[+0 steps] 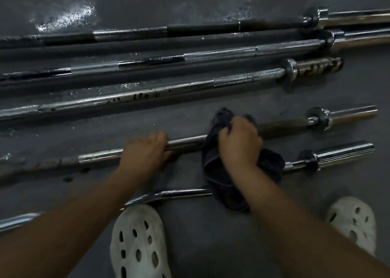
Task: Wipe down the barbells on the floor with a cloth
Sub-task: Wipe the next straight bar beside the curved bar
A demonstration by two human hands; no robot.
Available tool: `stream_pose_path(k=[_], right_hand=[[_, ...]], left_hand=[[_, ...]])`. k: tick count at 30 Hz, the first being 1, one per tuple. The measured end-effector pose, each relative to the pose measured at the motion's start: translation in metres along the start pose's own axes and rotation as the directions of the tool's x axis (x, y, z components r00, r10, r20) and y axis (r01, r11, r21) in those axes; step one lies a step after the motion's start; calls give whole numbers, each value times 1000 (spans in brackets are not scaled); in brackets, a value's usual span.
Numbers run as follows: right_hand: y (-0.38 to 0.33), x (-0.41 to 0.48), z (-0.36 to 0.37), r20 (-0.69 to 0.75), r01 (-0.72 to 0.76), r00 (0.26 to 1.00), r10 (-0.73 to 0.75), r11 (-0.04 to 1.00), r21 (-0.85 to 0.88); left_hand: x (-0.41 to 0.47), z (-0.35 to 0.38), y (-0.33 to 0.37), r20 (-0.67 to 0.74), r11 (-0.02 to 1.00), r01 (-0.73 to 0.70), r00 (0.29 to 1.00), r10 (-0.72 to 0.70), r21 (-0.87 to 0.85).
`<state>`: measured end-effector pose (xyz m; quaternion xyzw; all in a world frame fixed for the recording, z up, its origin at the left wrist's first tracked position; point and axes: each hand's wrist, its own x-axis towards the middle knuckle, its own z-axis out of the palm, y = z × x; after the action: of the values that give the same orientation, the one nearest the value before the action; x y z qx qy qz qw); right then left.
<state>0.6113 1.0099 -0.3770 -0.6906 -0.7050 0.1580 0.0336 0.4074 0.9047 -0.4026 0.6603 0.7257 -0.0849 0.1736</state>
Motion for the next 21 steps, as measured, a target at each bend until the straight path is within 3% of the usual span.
stream_pose_path(k=[2,3,4,5,6,8,10,12,14,16,18,20,21], right_hand=[[-43,-35,19,93,253,963,-253,967,19],[-53,-53,25,149,431,891,-429,902,23],[-49,-57,25,180,547,823,-539,837,6],[-35,-45,20,178,587,797,-577,810,0],[-14,-27,14,150,558,821,-551,830,-5],[29,3,3,87,326,944,-320,942,-78],[40,3,0,43,140,990,-136,986,-92],[4,-22,8,58,146,988,-140,983,-112],[-29,-48,19,128,364,928,-350,925,-109],[-25,-43,12,210,542,833,-512,831,-124],[6,-7,-1,208,494,862,-462,857,-145],[36,15,-11,127,281,957,-262,944,-173],[42,15,-11,86,185,981,-172,969,-161]], left_hand=[[19,-20,-11,261,966,-36,960,104,-255],[31,-33,-15,400,914,-18,896,195,-405],[39,-43,-18,479,879,26,846,235,-477],[43,-47,-19,492,897,22,842,222,-442],[40,-45,-19,443,940,12,884,149,-340],[18,-24,-10,113,995,1,994,10,-95],[-3,-6,7,-87,1000,4,996,-6,-30],[10,-14,8,96,996,49,995,-42,-76],[36,-27,0,428,974,95,904,1,-204],[55,-35,-7,569,948,150,822,38,-280],[50,-30,-12,448,953,160,893,-29,-257],[19,-12,-5,116,984,128,987,-114,-123],[8,-8,0,-18,993,97,995,-98,-67]])
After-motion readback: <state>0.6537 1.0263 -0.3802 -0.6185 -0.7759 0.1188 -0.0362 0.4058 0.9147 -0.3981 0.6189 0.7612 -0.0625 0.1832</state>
